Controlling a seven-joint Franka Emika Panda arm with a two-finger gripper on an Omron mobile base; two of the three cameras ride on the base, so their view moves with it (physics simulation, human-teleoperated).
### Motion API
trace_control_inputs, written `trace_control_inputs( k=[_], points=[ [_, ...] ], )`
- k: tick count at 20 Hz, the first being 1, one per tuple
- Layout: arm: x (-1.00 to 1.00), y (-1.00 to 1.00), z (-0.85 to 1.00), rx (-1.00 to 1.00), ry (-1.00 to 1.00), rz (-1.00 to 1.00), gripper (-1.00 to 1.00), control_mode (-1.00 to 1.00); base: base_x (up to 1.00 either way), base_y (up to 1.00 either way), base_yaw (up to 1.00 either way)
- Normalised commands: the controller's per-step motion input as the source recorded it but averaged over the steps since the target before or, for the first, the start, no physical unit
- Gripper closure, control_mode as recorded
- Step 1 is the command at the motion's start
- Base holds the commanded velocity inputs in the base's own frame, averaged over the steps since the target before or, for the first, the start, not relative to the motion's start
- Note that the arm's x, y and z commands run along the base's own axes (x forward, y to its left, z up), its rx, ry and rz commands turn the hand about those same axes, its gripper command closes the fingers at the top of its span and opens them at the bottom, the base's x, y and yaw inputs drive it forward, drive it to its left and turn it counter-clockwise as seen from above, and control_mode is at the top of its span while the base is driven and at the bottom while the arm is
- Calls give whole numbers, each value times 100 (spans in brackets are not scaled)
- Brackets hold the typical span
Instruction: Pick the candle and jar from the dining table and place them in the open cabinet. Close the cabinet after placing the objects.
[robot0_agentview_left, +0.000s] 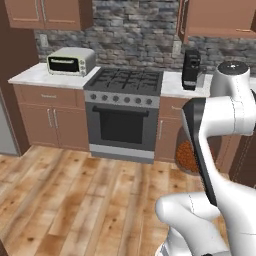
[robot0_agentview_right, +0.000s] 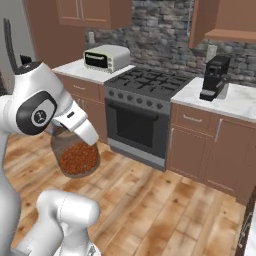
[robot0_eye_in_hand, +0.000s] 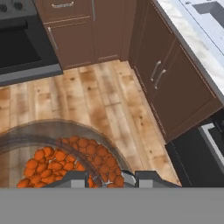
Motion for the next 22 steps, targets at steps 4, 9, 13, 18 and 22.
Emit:
trace_control_inputs(
  k=[4,9,13,18,22],
  points=[
    [0,0,0,0,0,0,100,100,36,-56,-4],
    [0,0,0,0,0,0,100,100,28,-67,-11],
    [0,0,0,0,0,0,100,100,23,-66,-12],
    [0,0,0,0,0,0,100,100,29,-65,-12],
    [0,0,0,0,0,0,100,100,38,-55,-10]
  ],
)
